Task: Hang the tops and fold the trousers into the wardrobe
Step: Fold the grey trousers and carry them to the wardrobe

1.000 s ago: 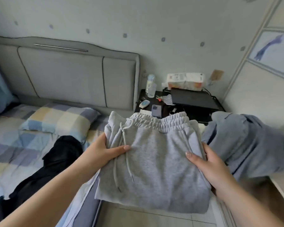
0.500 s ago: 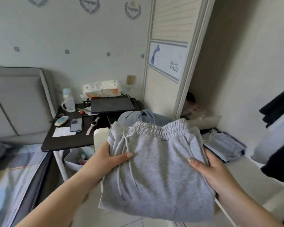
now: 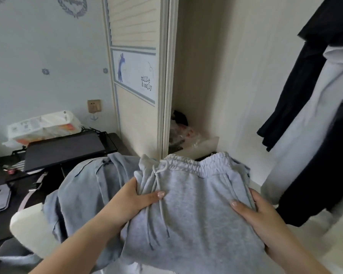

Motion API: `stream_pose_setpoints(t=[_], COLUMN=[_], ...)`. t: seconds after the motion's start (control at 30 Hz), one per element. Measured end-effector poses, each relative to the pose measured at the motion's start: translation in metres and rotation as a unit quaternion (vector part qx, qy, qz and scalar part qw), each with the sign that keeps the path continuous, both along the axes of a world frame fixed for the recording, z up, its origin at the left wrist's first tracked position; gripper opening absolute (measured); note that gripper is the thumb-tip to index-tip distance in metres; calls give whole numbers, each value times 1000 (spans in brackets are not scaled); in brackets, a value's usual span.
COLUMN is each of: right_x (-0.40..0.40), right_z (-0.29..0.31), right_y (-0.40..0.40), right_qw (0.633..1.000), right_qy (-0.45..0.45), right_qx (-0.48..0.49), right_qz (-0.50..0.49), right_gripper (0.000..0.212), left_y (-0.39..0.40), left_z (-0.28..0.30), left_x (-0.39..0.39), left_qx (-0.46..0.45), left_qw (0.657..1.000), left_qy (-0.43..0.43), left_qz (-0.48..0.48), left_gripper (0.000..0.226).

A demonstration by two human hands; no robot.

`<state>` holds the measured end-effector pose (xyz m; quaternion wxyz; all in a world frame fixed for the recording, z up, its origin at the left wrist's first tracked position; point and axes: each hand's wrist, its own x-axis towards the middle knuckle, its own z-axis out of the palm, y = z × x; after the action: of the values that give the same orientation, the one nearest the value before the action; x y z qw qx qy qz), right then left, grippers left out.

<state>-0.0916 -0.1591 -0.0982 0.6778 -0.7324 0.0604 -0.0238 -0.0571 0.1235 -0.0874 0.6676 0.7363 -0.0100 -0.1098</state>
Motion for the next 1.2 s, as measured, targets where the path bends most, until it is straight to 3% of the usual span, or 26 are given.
stream_pose_setpoints(t=[0.2, 0.4, 0.53, 0.6, 0.67, 0.77, 0.8, 0.9, 0.93, 1.03, 1.07, 1.17, 1.2], right_x=[92, 172, 214, 237, 257, 295, 307, 343, 350, 375, 384, 415, 424], right_z=[-11, -26, -46, -61, -72, -90, -95, -111, -114, -136, -140, -159, -167], right_y=[-31, -55, -76, -88, -99, -118, -125, -156, -164, -190, -196, -210, -215], right_qw=[997, 991, 988, 988, 988, 987, 988, 986, 984, 977, 975, 976, 977], right_qy=[-7, -6, 23, 45, 48, 34, 35, 83, 102, 105, 112, 113, 101], right_qx=[3, -40, -48, -59, -70, -75, -71, -69, -78, -99, -85, -42, -37], right_qz=[-83, -131, -144, -137, -133, -137, -134, -127, -128, -158, -169, -183, -185], right_gripper=[27, 30, 38, 52, 84, 123, 119, 71, 69, 104, 104, 61, 56], left_y=[-37, -68, -94, -108, -121, -141, -147, -175, -183, -211, -219, -243, -252], left_z=[-2, -12, -28, -38, -47, -65, -70, -86, -90, -106, -112, -139, -144], left_x=[124, 234, 293, 322, 348, 385, 398, 440, 452, 488, 499, 531, 540], left_qx=[10, 71, 107, 115, 123, 121, 122, 134, 145, 167, 167, 198, 203], left_qw=[998, 991, 984, 981, 979, 979, 978, 976, 974, 969, 968, 961, 961], left_qy=[-14, -11, -6, 3, 19, 32, 29, 26, 22, -11, -17, -31, -29], left_qz=[-63, -110, -142, -155, -161, -164, -164, -170, -172, -184, -189, -191, -188], left_gripper=[27, 60, 50, 51, 53, 75, 76, 57, 49, 48, 49, 45, 43])
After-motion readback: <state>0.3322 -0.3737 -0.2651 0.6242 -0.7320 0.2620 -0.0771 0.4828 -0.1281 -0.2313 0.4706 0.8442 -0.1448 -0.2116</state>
